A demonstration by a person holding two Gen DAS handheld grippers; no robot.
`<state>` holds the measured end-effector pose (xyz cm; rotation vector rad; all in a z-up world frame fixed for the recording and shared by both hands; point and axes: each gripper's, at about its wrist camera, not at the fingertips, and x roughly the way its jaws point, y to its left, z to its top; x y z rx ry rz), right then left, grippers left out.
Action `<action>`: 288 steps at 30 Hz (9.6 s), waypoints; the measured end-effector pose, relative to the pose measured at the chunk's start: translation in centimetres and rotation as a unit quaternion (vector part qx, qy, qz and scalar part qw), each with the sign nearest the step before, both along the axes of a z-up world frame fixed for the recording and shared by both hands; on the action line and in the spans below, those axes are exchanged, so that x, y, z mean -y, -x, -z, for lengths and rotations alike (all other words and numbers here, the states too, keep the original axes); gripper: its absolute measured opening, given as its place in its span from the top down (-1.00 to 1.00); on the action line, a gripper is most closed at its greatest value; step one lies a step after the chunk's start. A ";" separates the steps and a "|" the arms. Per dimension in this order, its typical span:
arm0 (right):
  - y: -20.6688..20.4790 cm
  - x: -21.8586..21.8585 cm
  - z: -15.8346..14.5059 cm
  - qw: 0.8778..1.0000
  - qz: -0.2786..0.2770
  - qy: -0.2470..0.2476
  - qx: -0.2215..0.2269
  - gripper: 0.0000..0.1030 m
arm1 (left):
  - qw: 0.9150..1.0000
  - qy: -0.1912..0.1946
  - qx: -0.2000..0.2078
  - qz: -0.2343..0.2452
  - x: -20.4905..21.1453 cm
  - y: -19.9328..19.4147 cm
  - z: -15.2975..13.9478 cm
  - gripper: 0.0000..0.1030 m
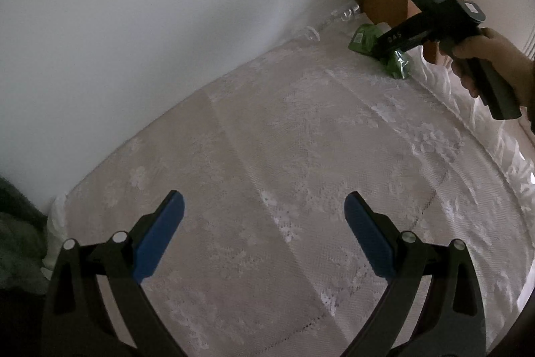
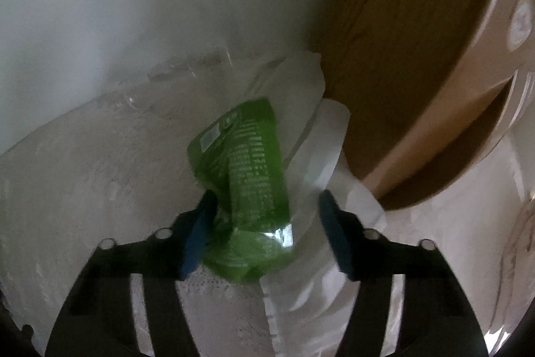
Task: Collect trash
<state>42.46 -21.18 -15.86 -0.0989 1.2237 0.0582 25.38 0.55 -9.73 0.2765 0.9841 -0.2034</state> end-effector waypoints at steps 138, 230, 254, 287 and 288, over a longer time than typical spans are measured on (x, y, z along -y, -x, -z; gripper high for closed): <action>76.8 27.4 -0.1 0.892 0.417 -0.169 0.033 0.21 | 0.858 -0.076 -0.176 0.477 36.2 47.0 4.6 -0.66; 47.4 -4.7 -22.1 0.971 -0.013 -0.057 0.232 -0.95 | 0.984 0.061 0.113 -0.125 -0.9 24.6 -17.6 -0.85; 47.4 -5.3 -21.9 0.972 -0.012 -0.053 0.227 -0.95 | 0.984 0.064 0.110 -0.122 -1.0 24.3 -17.4 -0.85; 47.7 -5.3 -21.8 0.973 -0.016 -0.056 0.222 -0.95 | 0.984 0.064 0.110 -0.123 -1.0 24.3 -17.4 -0.85; 47.6 -5.3 -21.8 0.973 -0.015 -0.057 0.222 -0.95 | 0.984 0.065 0.110 -0.123 -1.0 24.3 -17.4 -0.85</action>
